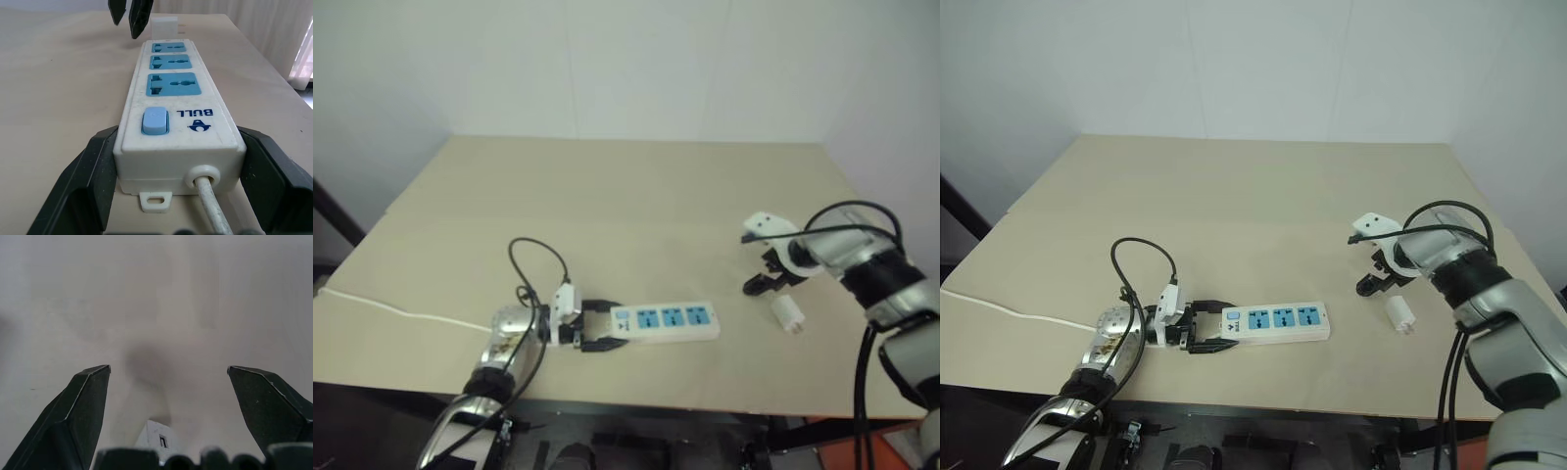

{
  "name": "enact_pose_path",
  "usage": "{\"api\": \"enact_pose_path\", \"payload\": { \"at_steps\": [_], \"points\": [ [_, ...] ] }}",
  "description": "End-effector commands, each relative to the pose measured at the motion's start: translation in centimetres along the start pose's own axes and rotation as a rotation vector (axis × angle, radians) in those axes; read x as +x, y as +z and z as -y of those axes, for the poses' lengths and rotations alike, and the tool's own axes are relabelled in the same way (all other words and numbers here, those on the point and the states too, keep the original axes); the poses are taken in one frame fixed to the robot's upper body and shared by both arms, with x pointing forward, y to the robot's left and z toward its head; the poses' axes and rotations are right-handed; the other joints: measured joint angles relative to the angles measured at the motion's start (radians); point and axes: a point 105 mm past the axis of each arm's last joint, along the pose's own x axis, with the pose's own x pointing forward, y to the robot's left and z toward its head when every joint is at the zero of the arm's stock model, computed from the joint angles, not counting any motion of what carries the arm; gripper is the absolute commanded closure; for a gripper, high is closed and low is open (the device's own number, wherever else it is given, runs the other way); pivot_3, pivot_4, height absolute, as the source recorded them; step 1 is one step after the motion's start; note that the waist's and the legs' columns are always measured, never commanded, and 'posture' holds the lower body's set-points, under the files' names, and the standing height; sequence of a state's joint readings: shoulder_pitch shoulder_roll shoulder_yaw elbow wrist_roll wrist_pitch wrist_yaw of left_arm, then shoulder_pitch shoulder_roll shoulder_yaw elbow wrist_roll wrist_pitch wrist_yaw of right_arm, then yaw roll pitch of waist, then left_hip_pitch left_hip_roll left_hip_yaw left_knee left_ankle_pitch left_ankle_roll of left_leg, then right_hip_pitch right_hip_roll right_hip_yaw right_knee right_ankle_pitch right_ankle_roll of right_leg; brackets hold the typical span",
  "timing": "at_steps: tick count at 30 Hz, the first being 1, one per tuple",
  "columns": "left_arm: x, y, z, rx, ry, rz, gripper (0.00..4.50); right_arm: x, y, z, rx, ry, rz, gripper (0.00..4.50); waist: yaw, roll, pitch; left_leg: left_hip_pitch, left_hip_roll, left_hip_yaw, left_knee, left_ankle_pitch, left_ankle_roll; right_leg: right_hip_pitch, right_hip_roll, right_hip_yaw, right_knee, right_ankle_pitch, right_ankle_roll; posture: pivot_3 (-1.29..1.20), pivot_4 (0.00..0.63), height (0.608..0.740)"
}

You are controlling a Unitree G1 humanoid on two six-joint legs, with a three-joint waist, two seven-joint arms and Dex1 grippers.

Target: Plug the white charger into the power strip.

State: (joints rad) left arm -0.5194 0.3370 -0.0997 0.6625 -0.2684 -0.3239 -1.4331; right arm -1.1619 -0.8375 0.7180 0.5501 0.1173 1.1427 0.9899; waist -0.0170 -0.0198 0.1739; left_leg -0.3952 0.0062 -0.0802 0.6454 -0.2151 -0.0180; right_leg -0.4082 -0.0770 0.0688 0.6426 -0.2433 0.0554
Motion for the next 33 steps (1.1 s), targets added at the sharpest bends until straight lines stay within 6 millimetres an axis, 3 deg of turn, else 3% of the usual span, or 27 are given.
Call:
{"api": "enact_pose_path", "payload": {
  "at_steps": [1, 6, 15, 33],
  "points": [
    [0.0, -0.7, 0.6, -0.014, -0.024, -0.027, 1.24, -1.4, 0.0, 1.1, 0.096, 0.011, 0.012, 0.0, 0.0, 0.0, 0.0, 0.0, 0.0, 0.0, 0.0, 0.0, 0.0, 0.0, 0.0, 0.0, 0.0, 0.0, 0.0, 0.0, 0.15, 0.74],
    [0.0, -1.3, 1.0, -0.025, -0.035, -0.047, 1.24, -1.1, -1.3, 1.4, 0.188, 0.012, -0.053, 0.0, -0.008, 0.001, 0.0, 0.001, 0.0, 0.0, 0.0, 0.0, 0.0, 0.0, 0.0, 0.0, 0.002, 0.0, 0.0, 0.0, 0.15, 0.74],
    [0.6, -1.6, 1.1, -0.029, -0.05, -0.042, 1.24, -1.1, -1.5, 0.8, 0.317, 0.072, -0.061, 0.0, -0.007, 0.004, -0.001, 0.001, 0.0, 0.0, 0.0, 0.0, 0.0, 0.0, 0.0, 0.0, 0.003, 0.0, 0.0, 0.0, 0.15, 0.74],
    [0.7, -2.2, 1.3, -0.038, -0.06, -0.045, 1.24, -0.1, -3.0, -0.2, 0.353, 0.095, -0.107, 0.0, -0.004, 0.008, -0.004, 0.002, -0.001, 0.0, 0.0, 0.0, 0.0, 0.001, 0.0, 0.0, 0.003, 0.0, 0.0, 0.0, 0.15, 0.74]
  ]
}}
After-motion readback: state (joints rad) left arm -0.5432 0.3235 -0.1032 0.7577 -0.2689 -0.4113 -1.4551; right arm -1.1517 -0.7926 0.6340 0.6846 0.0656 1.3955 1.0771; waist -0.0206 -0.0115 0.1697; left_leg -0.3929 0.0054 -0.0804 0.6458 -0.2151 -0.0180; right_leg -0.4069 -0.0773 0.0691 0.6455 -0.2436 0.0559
